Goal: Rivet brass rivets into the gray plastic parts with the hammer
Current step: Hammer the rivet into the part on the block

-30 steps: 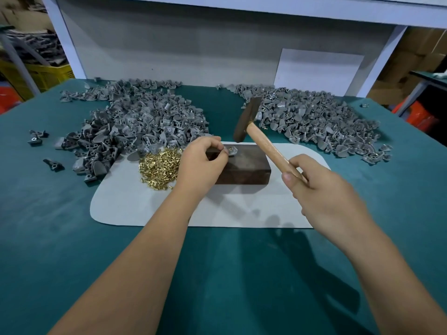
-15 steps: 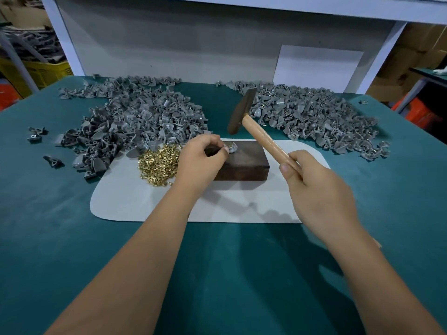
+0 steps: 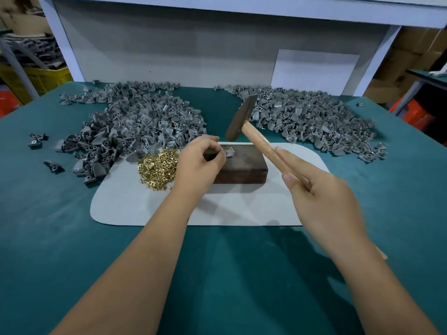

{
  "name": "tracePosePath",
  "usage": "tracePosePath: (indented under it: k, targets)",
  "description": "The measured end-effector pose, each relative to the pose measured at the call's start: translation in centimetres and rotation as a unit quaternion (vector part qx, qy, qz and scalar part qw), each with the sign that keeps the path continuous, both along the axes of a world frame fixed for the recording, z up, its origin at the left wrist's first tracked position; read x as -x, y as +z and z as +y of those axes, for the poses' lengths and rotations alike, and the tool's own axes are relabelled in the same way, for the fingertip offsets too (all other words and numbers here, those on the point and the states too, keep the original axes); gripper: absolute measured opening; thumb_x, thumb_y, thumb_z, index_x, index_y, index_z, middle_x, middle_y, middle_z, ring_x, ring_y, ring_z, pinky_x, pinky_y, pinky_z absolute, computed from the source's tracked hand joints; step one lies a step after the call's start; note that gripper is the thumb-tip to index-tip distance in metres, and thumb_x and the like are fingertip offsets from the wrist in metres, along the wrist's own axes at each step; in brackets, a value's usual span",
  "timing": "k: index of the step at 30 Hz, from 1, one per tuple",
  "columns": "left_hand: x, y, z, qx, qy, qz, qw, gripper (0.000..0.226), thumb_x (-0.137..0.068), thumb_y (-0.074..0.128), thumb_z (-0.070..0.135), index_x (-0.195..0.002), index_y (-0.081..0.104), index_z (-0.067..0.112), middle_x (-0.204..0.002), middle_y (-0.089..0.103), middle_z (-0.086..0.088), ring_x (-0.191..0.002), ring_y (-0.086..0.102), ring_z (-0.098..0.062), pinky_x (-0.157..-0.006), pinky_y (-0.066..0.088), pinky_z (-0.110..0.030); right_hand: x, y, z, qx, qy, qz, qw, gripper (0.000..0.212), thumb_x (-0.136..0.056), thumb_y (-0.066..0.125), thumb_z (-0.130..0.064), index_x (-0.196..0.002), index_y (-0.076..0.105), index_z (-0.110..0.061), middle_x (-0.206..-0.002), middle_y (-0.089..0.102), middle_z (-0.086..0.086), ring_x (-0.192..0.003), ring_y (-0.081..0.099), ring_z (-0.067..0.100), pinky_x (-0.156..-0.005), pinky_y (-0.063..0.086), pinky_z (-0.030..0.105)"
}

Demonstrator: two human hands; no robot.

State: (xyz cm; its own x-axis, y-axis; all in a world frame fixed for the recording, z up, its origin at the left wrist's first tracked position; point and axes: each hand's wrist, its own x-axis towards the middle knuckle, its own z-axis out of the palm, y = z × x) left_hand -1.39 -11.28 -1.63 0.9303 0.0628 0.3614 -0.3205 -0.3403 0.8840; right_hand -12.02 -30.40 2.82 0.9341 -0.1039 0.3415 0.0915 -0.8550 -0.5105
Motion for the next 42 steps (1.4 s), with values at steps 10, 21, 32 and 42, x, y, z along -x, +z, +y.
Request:
tracePosePath:
  k: [10,21,32,42]
  targets:
    - [-0.1,-0.2,0.3,0.041,0.006,0.047,0.998,0.006,-0.088,0.071,0.011,-0.085,0.074,0.015,-0.122,0.068,0.000,-0.121,0.048,0.003,-0.088,0.032,0.004,-0.2,0.5,-0.3,-0.027,0.025,-0.002,0.999,0.042,-0.095,0.047,-0.040,-0.114,0.039,-0.077,-0.059,0.053,-0.016,-0.047,0.041,0.008,-0.049,0.037,0.030]
    - [0.1,0.0,0.3,0.070,0.009,0.085,0.994,0.005,-0.087,0.073,0.017,-0.089,0.078,0.017,-0.131,0.064,0.004,-0.119,0.057,-0.007,-0.103,0.046,-0.028,0.0,1.1,0.2,0.045,-0.007,0.027,0.999,0.044,-0.096,0.043,-0.042,-0.116,0.029,-0.078,-0.056,0.051,-0.025,-0.051,0.048,0.007,-0.047,0.039,0.027]
    - [0.2,0.0,0.2,0.065,0.013,0.075,0.995,0.005,-0.086,0.073,0.014,-0.086,0.077,0.017,-0.134,0.062,0.005,-0.113,0.058,0.000,-0.104,0.047,-0.029,0.0,1.7,0.1,0.041,-0.018,-0.031,0.999,0.042,-0.095,0.044,-0.040,-0.120,0.035,-0.074,-0.052,0.049,-0.008,-0.047,0.043,0.014,-0.045,0.036,0.028]
    - [0.1,-0.5,0.2,0.075,0.012,0.059,0.995,0.005,-0.086,0.074,0.012,-0.089,0.078,0.011,-0.127,0.066,0.001,-0.110,0.060,0.003,-0.100,0.047,-0.021,0.1,2.0,0.6,0.023,-0.029,-0.097,0.995,0.046,-0.097,0.044,-0.038,-0.122,0.032,-0.074,-0.063,0.057,-0.011,-0.054,0.046,0.015,-0.046,0.040,0.031]
